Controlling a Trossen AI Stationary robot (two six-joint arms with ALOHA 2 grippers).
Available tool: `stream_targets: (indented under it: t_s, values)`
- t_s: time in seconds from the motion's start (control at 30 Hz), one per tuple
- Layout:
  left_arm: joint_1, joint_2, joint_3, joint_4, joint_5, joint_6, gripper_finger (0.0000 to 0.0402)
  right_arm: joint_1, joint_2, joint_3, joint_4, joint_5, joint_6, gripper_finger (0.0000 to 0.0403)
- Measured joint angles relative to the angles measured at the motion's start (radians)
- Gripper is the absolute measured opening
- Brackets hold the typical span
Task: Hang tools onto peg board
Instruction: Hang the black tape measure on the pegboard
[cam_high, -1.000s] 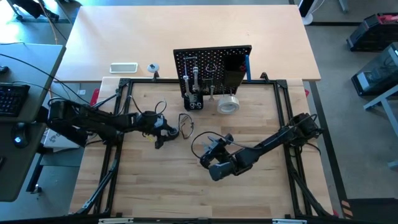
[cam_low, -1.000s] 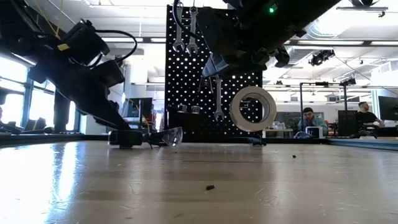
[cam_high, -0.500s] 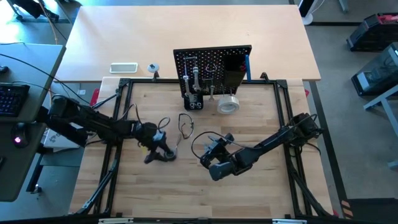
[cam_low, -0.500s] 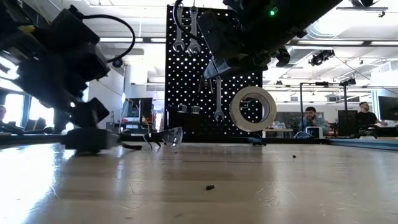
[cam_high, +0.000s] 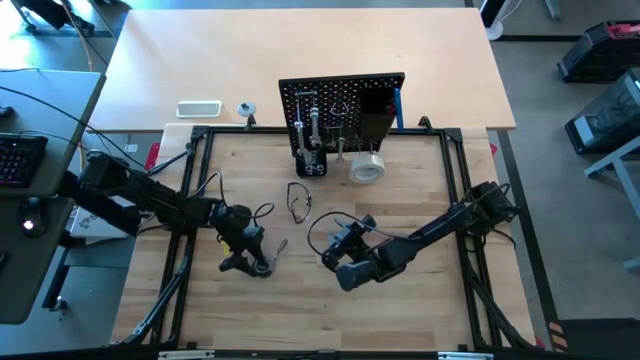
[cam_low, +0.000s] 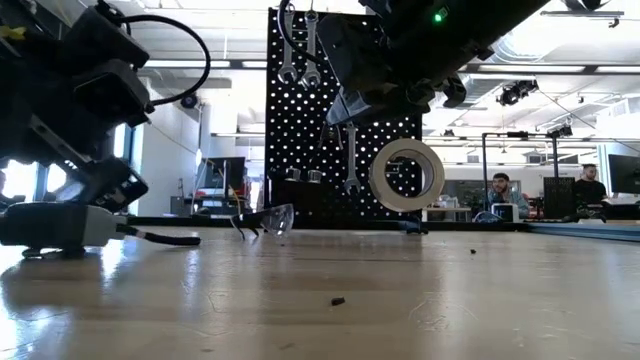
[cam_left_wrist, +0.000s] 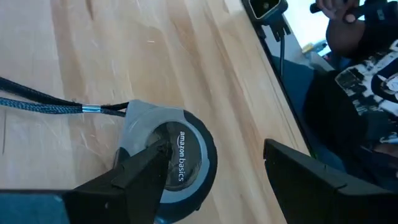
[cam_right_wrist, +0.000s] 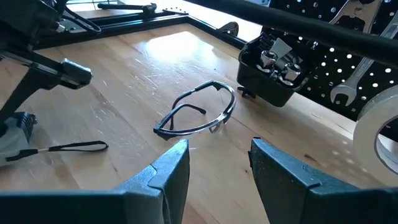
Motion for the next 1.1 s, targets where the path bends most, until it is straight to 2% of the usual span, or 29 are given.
stream_targets:
  t_s: [0.23, 0.37, 0.47, 0.63, 0.7, 0.9, 1.1]
  values:
    - [-0.001, -0.035, 0.031, -0.040, 0.086, -0.011, 0.0255, 0.001, 0.000, 0.000, 0.003, -0.001, 0.003, 0.0163]
    - [-0.001, -0.063, 0.092, -0.096, 0.077, 0.007, 0.0255, 0.001, 0.000, 0.000, 0.009, -0.001, -0.005, 0.0163]
    - [-0.001, -0.063, 0.147, -0.200, 0.012, 0.047, 0.0255, 0.001, 0.000, 0.000, 0.011, -0.001, -0.007, 0.0163]
    - [-0.004, -0.063, 0.236, -0.394, -0.238, 0.091, 0.0255, 0.001, 0.000, 0.000, 0.014, -0.001, -0.024, 0.0163]
    - [-0.004, -0.059, 0.258, -0.440, -0.291, 0.077, 0.0255, 0.001, 0.000, 0.000, 0.015, 0.001, -0.030, 0.0163]
    - [-0.004, -0.013, 0.298, -0.455, -0.307, -0.026, 0.0255, 0.001, 0.000, 0.000, 0.016, 0.008, -0.043, 0.0163]
    - [-0.019, 0.117, 0.320, -0.455, -0.324, -0.065, 0.0255, 0.000, 0.000, 0.000, 0.015, 0.015, -0.052, 0.0163]
